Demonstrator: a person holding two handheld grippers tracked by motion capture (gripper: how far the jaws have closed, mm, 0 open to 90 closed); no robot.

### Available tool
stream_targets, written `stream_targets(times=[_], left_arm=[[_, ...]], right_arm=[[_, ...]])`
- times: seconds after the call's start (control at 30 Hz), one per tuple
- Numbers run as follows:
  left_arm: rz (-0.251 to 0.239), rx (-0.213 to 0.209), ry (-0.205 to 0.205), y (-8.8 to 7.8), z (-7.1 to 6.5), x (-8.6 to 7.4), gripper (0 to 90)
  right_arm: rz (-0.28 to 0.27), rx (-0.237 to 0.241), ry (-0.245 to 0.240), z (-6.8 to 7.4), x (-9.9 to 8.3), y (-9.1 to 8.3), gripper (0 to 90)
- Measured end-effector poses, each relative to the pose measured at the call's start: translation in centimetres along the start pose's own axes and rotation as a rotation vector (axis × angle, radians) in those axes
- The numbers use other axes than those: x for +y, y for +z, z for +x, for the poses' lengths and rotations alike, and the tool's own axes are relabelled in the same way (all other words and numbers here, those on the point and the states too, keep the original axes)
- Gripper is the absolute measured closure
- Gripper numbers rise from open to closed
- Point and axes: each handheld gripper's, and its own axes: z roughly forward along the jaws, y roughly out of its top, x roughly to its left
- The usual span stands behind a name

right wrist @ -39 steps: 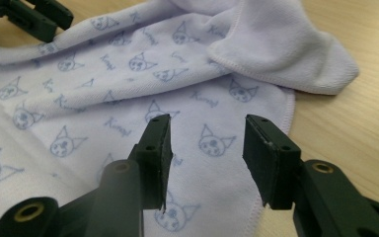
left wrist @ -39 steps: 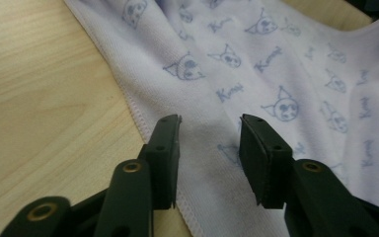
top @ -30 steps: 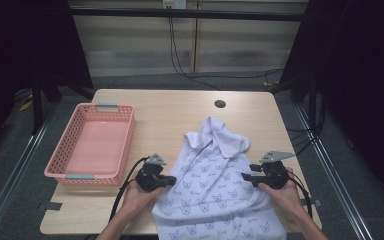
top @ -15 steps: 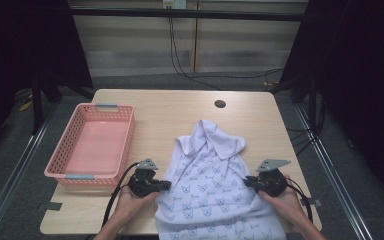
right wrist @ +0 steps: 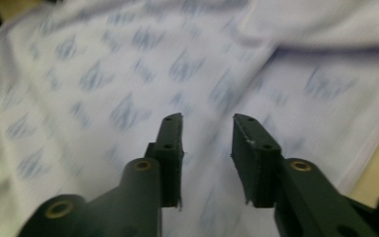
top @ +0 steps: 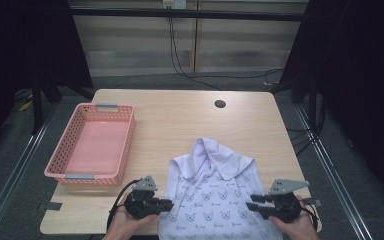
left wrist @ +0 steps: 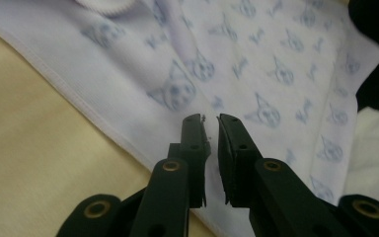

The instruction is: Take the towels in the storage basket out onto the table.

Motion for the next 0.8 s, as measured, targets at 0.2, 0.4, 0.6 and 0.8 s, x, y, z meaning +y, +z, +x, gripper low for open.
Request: stream_targets(times=[0.2,0.4,0.6,0.8], left_arm=[[-0.097,0.045,0.004,1.7,1.4,3.2,71.0],[-0.115,0.056,0.012,3.9,2.1,4.8,58.4],[-0.083,0.081,0.008,5.8,2.5,5.1,57.8],[-0.127,0.068,0.001,4.8,2.9,5.2,87.7]], right_arm=[[-0.023,-0.021,-0.038,-3.1,3.9,4.1,58.4],[0.010,-0.002,-0.069,-3.9,5.0,7.8,50.8],[0.021,-0.005,-0.118,-3.4,4.9,8.9,47.3],[-0.019,-0.054,-0.102,-3.3,5.5,9.3,80.0]])
